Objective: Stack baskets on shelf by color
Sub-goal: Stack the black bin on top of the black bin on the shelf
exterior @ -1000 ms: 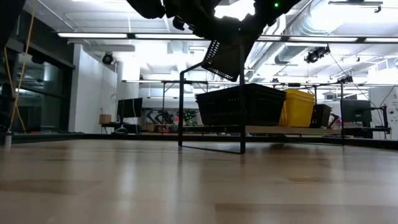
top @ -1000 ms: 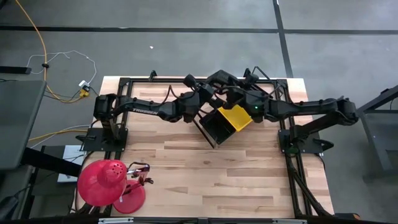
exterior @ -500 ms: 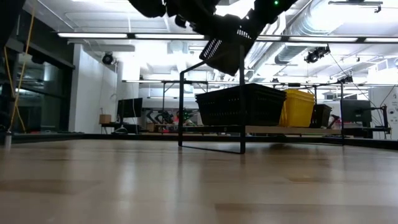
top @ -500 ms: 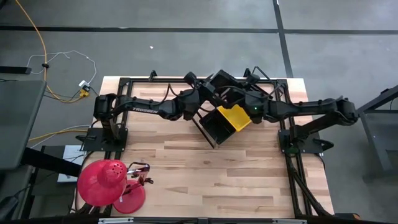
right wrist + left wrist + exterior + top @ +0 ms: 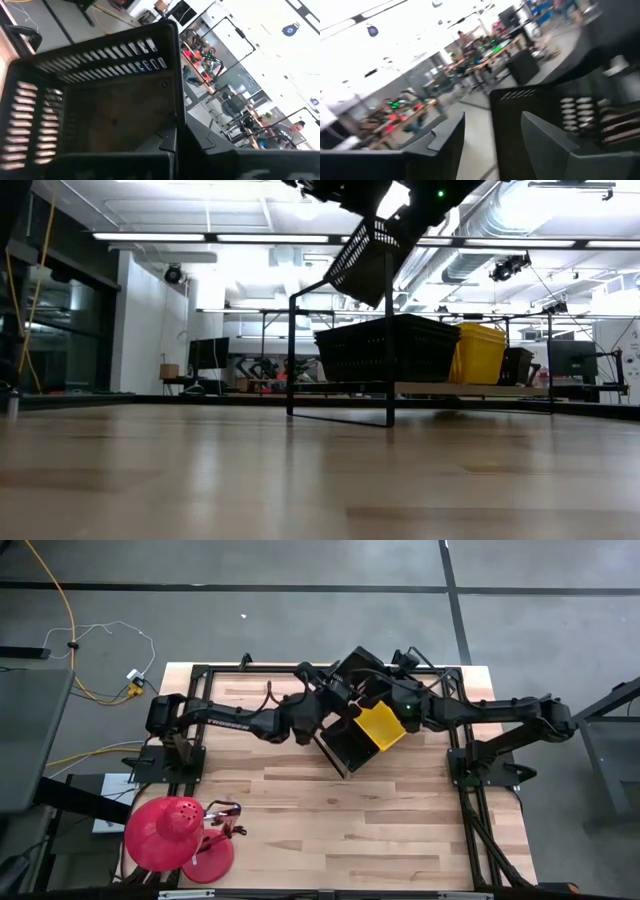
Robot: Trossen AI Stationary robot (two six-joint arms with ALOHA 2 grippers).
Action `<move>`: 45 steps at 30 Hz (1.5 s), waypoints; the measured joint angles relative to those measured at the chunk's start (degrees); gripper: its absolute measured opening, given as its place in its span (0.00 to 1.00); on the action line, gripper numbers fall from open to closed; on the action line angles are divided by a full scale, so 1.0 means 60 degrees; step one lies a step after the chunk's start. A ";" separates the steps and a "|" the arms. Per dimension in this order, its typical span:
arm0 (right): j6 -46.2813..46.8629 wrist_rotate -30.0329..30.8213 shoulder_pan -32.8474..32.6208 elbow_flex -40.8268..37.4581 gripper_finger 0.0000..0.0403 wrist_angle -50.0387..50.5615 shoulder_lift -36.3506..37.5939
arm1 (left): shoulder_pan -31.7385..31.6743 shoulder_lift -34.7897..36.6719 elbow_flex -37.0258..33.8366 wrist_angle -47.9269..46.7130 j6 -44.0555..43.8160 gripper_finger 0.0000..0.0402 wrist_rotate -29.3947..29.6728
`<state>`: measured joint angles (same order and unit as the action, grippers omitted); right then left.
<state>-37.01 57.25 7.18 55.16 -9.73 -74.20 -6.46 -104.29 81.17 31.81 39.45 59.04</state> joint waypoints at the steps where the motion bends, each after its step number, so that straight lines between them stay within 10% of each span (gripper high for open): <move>1: -0.0002 -0.0002 -0.0002 0.0000 0.00 -0.0006 0.0018 | 0.0009 -0.0002 -0.0002 0.0019 0.0226 0.46 0.0130; 14: -0.0017 0.1136 0.0000 -0.0007 0.00 0.2204 0.0900 | 0.0345 0.0989 -0.0218 -0.0124 0.2053 0.46 0.1512; 22: 0.0652 0.0649 0.0068 0.0689 0.00 0.6061 0.2165 | 0.0800 0.3058 -0.2118 -0.0435 -0.0451 0.46 -0.1860; 29: 0.3870 -0.3585 0.1609 0.4597 0.00 1.2688 0.1184 | 0.0849 0.4342 -0.3416 -0.0697 -0.2155 0.46 -0.4647; 37: -0.0201 -0.5607 0.3035 0.6609 0.00 1.6175 -0.0850 | 0.1103 0.4466 -0.3570 -0.1345 -0.2652 0.46 -0.5348; 45: -0.3217 -0.5901 0.4034 0.6954 0.00 1.5993 -0.2087 | 0.1579 0.4463 -0.3570 -0.1414 -0.2226 0.46 -0.5241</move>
<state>-56.31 21.85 31.38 96.88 86.22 -86.72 3.02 -77.52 59.75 23.32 26.10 27.59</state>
